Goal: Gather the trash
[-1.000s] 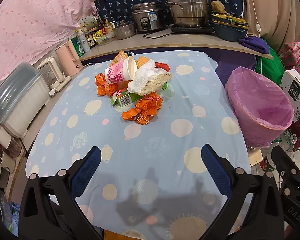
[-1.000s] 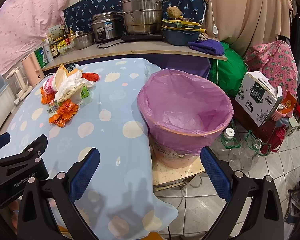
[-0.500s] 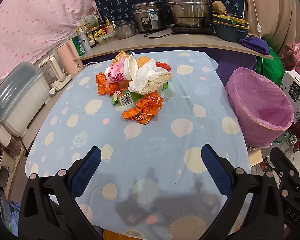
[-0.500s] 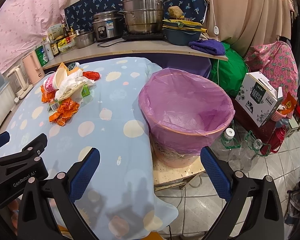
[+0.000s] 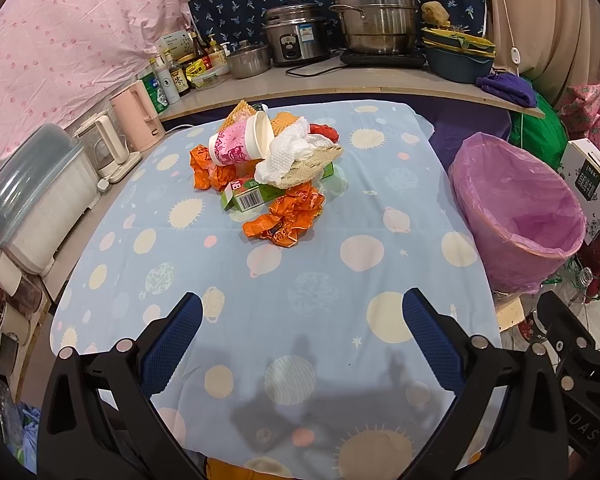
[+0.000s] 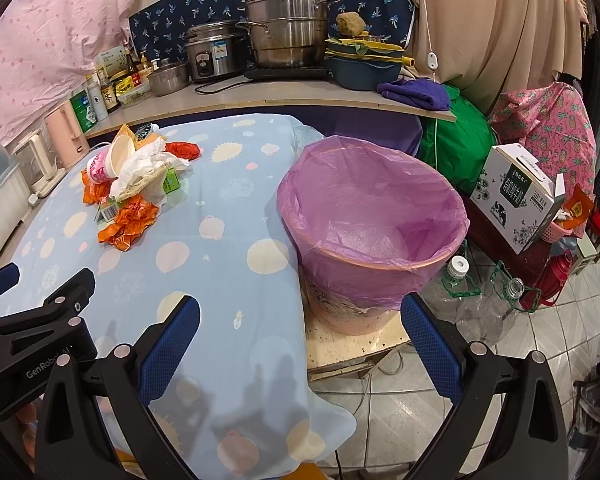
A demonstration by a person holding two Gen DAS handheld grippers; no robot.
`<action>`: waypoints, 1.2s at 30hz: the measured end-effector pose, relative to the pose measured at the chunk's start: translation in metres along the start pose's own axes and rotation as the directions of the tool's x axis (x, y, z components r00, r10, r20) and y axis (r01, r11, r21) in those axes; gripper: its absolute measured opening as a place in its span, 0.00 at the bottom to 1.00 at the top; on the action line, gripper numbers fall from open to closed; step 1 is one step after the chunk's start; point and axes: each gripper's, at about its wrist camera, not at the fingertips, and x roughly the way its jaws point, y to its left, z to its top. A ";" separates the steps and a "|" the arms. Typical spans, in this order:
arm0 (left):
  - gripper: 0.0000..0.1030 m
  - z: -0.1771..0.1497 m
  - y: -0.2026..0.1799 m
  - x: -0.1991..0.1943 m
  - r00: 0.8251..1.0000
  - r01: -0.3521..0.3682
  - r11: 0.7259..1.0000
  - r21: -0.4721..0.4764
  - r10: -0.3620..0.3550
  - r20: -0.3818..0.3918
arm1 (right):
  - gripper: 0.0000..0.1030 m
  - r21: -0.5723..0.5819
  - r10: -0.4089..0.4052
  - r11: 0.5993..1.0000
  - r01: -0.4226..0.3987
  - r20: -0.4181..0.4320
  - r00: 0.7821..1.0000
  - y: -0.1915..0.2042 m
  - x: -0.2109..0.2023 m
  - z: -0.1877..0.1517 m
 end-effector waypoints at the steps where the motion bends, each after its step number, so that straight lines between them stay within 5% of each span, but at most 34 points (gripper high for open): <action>1: 0.93 0.000 0.000 0.000 1.000 0.000 1.000 0.001 0.000 0.001 | 0.94 0.000 -0.002 1.000 0.002 0.000 1.000 0.000 0.000 0.000; 36: 0.93 -0.001 -0.013 -0.006 1.000 0.018 1.000 0.020 -0.018 0.004 | 0.94 0.010 -0.021 1.000 0.021 -0.007 1.000 -0.008 -0.004 -0.006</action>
